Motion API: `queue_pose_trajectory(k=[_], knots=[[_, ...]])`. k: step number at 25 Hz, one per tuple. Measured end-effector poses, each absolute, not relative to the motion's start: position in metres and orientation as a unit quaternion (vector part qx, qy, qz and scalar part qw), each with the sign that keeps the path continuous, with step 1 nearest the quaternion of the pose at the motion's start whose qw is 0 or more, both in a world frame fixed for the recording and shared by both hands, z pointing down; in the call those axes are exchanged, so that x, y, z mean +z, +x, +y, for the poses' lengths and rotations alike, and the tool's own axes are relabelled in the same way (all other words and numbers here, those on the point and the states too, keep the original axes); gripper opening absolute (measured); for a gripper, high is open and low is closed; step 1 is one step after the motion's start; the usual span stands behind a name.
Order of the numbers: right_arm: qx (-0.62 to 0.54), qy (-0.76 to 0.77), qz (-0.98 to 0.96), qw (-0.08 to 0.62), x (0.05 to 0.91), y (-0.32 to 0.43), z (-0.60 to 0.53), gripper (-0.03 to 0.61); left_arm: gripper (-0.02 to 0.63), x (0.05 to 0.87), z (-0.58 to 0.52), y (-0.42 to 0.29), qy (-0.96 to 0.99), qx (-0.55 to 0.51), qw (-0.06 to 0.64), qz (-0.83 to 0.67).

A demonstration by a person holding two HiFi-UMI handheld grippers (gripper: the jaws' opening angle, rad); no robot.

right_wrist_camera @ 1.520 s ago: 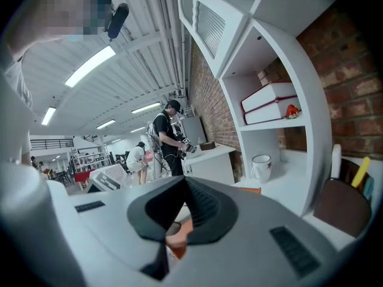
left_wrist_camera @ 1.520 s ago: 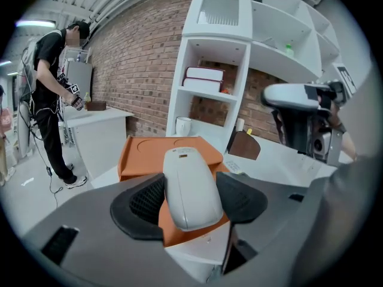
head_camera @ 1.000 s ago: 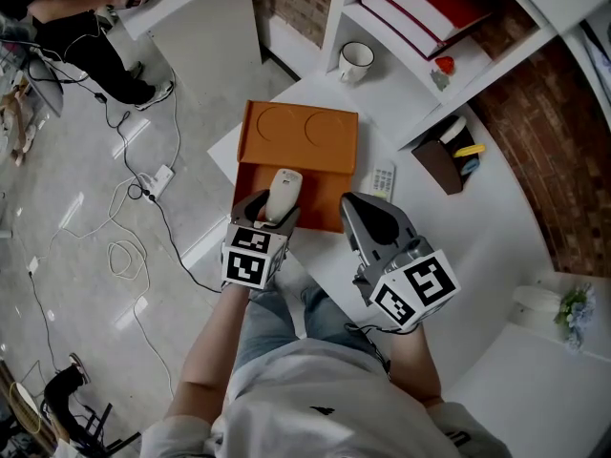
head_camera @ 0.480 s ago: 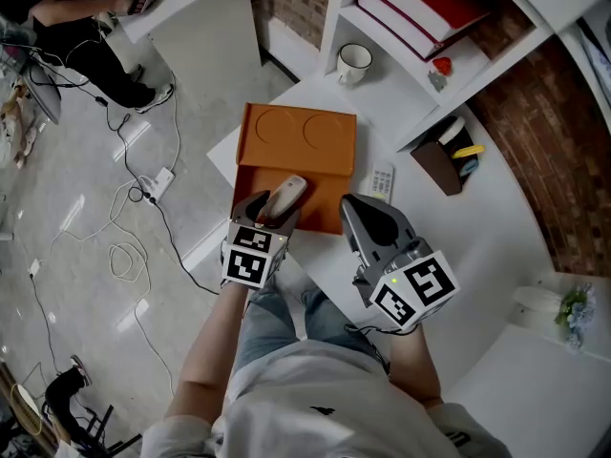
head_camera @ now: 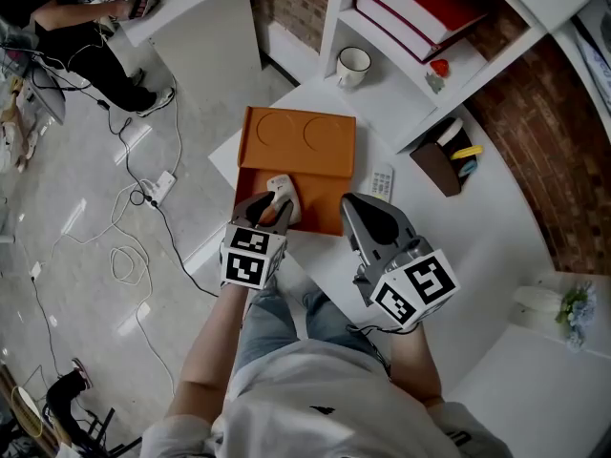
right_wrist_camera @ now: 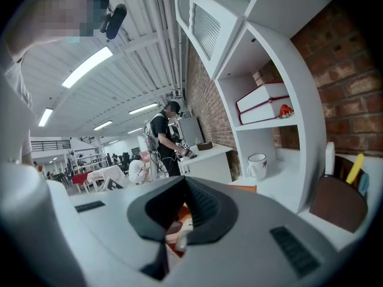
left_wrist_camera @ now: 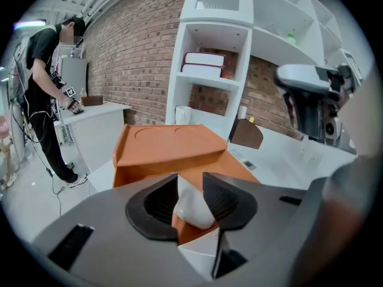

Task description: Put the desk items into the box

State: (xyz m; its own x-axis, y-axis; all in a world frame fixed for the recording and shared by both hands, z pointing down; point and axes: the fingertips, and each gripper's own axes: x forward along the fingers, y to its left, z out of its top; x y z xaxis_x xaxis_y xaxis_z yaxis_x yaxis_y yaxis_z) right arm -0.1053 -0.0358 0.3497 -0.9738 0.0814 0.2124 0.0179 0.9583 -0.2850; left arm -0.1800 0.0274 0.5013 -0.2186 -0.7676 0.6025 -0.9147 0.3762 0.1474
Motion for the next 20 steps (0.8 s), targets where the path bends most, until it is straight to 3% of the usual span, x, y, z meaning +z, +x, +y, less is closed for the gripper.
queue_pose_trajectory(k=[3,8,20], knots=[[0.142,-0.025,-0.984,0.109,0.346,-0.106,-0.034,0.011,0.071,0.495,0.029,-0.185,0.541,0.126,0.293,-0.779],[0.132,-0.023,-0.985,0.106,0.34,-0.106,-0.033,0.009,0.016,0.486,0.028,-0.187,0.546,0.121,0.28,-0.78],[0.13,0.008,-0.987,0.091,0.331,-0.095,-0.035,0.009,0.012,0.465,0.018,-0.183,0.575,0.108,0.258,-0.768]])
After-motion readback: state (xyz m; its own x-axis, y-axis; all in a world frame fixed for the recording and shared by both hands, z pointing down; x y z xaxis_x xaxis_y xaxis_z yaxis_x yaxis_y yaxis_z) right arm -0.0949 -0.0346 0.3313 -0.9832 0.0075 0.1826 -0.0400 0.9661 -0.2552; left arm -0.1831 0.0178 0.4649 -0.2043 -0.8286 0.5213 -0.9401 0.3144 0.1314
